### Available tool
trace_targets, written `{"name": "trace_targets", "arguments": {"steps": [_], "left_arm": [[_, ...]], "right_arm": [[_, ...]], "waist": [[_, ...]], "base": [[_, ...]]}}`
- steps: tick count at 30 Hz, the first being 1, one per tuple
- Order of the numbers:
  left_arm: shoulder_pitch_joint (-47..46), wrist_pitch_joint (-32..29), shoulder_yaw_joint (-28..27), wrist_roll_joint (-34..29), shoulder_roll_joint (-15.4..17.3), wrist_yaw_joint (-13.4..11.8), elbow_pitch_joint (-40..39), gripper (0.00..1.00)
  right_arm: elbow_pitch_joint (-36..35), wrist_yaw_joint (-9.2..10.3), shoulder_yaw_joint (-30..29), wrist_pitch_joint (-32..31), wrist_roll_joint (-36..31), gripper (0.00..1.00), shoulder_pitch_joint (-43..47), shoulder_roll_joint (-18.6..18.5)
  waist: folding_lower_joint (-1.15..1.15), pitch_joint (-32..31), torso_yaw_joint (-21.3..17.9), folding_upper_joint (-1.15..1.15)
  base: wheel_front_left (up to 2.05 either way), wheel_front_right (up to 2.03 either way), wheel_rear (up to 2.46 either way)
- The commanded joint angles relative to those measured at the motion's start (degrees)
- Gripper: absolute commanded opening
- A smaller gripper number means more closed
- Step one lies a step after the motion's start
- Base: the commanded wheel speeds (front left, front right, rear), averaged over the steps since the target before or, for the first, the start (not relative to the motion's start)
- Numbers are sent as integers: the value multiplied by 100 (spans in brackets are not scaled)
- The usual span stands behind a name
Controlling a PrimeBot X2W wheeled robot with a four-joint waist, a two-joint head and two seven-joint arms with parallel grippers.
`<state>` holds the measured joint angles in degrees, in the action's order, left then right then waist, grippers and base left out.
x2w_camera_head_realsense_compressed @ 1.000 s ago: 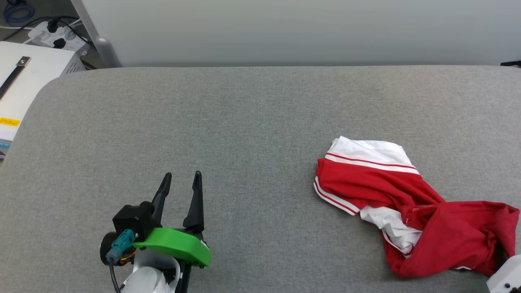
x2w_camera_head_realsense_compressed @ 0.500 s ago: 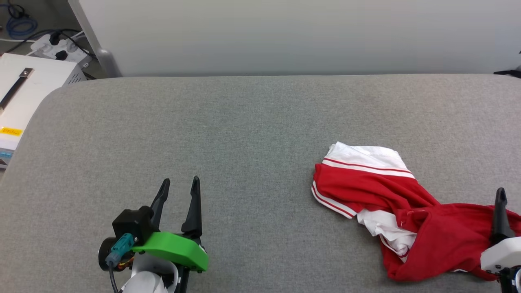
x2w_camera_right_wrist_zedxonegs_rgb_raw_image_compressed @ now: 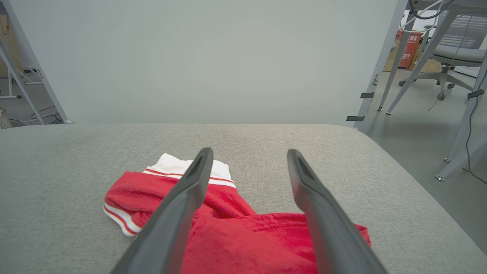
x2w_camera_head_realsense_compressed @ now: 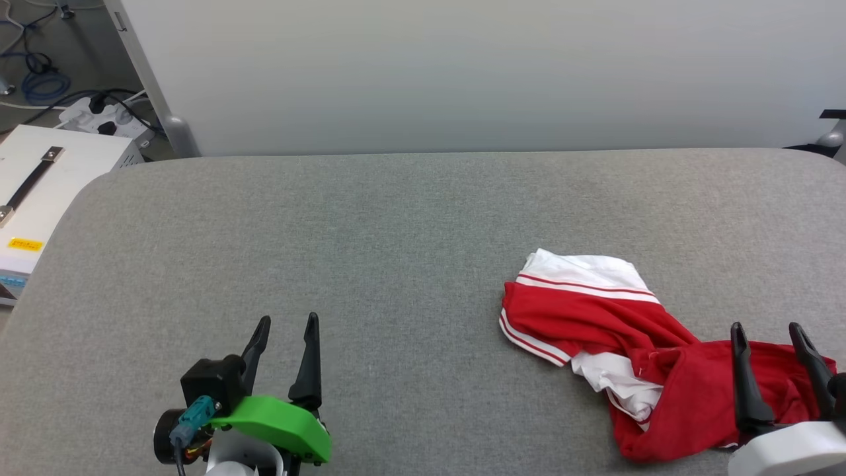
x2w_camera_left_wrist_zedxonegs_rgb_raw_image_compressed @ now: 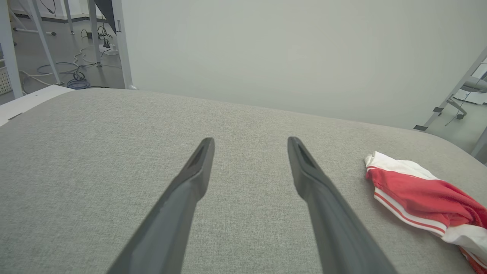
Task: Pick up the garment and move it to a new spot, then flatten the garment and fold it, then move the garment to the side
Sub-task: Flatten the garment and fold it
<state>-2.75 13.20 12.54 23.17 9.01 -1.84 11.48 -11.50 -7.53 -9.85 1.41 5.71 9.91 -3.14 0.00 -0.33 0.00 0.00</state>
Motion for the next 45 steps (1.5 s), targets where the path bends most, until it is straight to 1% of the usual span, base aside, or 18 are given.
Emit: {"name": "trace_targets", "arguments": {"steps": [1,6,7,11,13,18,19,21,26,30,37,42,43,44,45], "left_arm": [[74,-38,12,-4,32,-49,-30,100],[17,-194,126,-48,70,-35,-59,100],[-151,-368,263,-105,98,30,-63,100],[-461,-649,475,-144,75,157,-26,100],[-696,-835,641,-185,43,267,6,100],[-1532,-1338,1104,-257,-167,570,185,100],[-2243,-1689,1468,-288,-316,739,468,100],[-2577,-1856,1654,-285,-376,800,648,100],[-3304,-2263,2107,-195,-488,890,1189,100],[-3789,-2732,2440,46,-543,920,1711,100],[-4248,-3863,2989,313,-510,930,2674,100],[-4314,-4743,3503,568,-403,931,3118,100],[-4323,-4813,3611,636,-377,932,3121,42],[-4334,-4806,3677,679,-348,932,3110,0],[-4344,-4787,3754,726,-311,932,3097,0]], "right_arm": [[-144,4,77,-63,-12,100,133,13],[-483,4,279,-233,-16,100,308,21],[-591,4,365,-332,-6,100,327,23],[-665,4,441,-391,8,100,284,24],[-687,4,427,-415,38,100,249,25],[-737,4,415,-415,51,100,55,25],[-743,4,488,-402,-9,100,-171,24],[-744,4,539,-371,-27,100,-274,7],[-708,4,663,-299,-3,100,-496,-25],[-618,4,745,-235,76,100,-639,-16],[-333,4,802,-86,268,100,-767,9],[-191,4,823,-19,382,100,-801,19],[-168,4,825,-11,402,100,-805,20],[-153,4,825,-5,409,100,-806,21],[-138,4,825,1,430,100,-813,22]], "waist": [[0,-34,-43,0],[0,-30,-111,0],[0,36,-152,0],[0,166,-217,0],[0,280,-245,0],[0,679,-363,0],[0,1044,-516,0],[0,1214,-607,0],[0,1584,-846,0],[0,1843,-1031,0],[0,2053,-1247,0],[0,2067,-1301,0],[0,2057,-1303,0],[0,2050,-1302,0],[0,2041,-1294,0]], "base": [[0,0,0],[0,0,0],[0,0,0],[0,0,0],[0,0,0],[0,0,0],[0,0,0],[0,0,0],[0,0,0],[0,0,0],[0,0,0],[0,0,0],[0,0,0],[0,0,0],[0,0,0]]}}
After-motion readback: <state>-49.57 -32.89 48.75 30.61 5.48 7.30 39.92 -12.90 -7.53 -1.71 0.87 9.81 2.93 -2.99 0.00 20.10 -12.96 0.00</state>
